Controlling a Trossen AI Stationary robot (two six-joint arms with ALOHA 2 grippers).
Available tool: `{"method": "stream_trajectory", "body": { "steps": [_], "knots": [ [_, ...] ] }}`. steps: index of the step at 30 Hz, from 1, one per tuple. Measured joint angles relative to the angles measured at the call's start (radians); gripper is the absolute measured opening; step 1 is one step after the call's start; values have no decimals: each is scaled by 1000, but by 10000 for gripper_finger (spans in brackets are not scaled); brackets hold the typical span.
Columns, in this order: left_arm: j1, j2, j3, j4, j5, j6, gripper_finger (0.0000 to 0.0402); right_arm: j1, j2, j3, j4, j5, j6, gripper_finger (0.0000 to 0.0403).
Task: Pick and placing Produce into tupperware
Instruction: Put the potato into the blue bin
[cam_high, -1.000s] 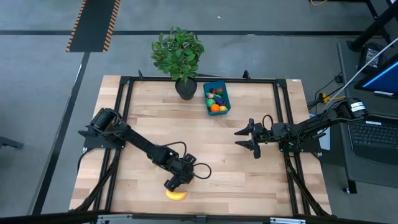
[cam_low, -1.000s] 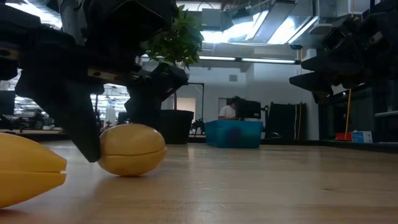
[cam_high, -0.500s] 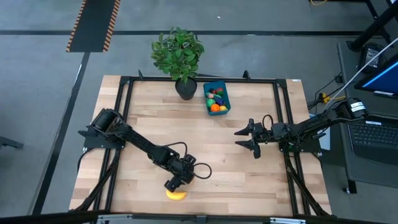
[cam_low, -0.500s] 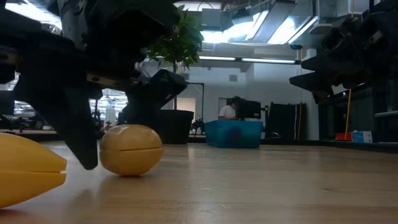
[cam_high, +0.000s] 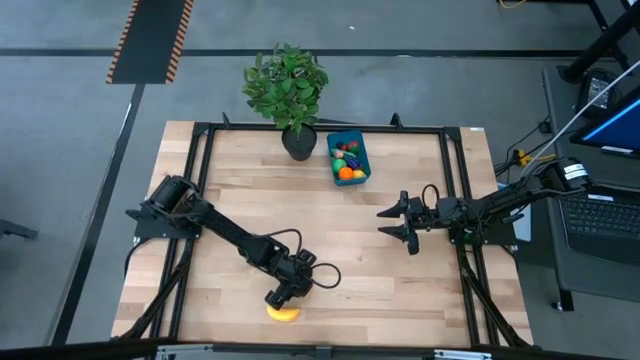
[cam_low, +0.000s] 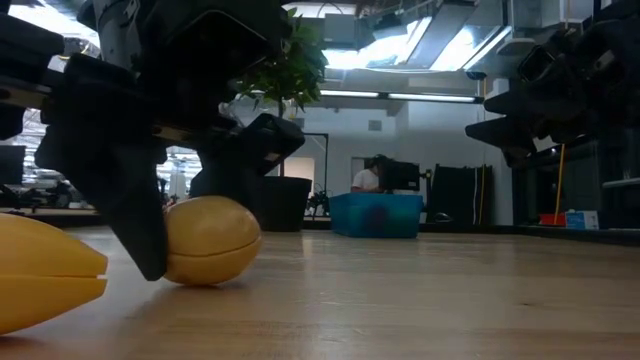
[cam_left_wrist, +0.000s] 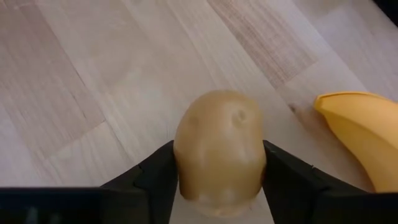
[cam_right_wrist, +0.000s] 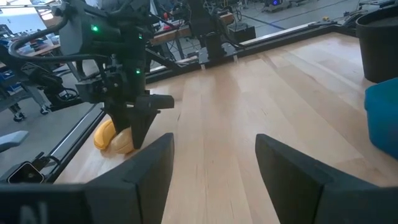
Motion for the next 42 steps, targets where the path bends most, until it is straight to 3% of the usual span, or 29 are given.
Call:
{"method": "stream_trajectory", "body": {
  "steps": [6, 32, 42],
  "knots": [
    [0, 0, 0, -1, -1, 0, 168, 0, 0, 0, -4, 0, 0, 227],
    [28, -8, 1, -7, -65, -113, 167, 0, 0, 0, -8, 0, 0, 227],
    [80, -108, 1, 7, -113, -54, 166, 0, 0, 0, -8, -1, -8, 227]
  ]
}}
